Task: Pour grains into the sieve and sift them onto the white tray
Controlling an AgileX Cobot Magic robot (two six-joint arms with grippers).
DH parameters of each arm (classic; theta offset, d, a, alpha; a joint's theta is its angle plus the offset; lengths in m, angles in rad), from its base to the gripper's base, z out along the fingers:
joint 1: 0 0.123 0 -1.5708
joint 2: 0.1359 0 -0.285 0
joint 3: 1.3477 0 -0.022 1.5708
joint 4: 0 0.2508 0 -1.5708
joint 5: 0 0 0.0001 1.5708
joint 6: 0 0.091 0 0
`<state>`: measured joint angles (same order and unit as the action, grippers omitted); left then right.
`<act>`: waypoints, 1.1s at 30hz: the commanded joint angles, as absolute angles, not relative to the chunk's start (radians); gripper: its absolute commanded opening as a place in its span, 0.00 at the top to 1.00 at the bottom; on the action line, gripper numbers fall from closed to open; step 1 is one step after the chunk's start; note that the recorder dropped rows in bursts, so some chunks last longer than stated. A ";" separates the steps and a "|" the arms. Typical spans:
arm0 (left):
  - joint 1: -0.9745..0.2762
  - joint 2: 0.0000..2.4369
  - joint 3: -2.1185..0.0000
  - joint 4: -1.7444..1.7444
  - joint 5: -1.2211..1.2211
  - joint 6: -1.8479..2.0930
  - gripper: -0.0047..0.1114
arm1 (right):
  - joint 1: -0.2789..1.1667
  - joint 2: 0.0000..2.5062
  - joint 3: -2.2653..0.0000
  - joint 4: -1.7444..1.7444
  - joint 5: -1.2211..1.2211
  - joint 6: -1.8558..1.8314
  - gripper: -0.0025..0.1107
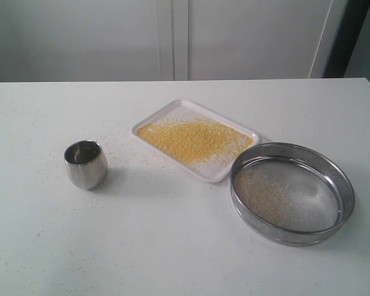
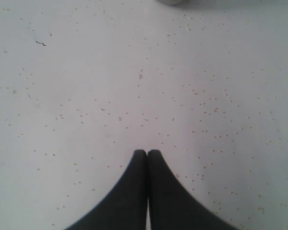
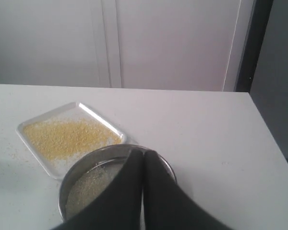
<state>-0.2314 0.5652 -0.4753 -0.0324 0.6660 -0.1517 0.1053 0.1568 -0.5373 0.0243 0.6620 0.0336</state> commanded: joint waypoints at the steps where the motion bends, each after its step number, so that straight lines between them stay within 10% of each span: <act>1: -0.235 0.559 -0.468 -0.037 0.674 -0.153 0.96 | 0.110 0.086 -0.533 0.022 0.654 0.030 0.98; 33: -0.235 0.559 -0.468 -0.037 0.674 -0.153 0.96 | 0.110 0.000 -0.033 -0.105 0.392 0.030 0.98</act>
<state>-0.2314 0.5652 -0.4753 -0.0324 0.6660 -0.1517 0.1053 0.0051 -0.0717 -0.0944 0.4096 0.0336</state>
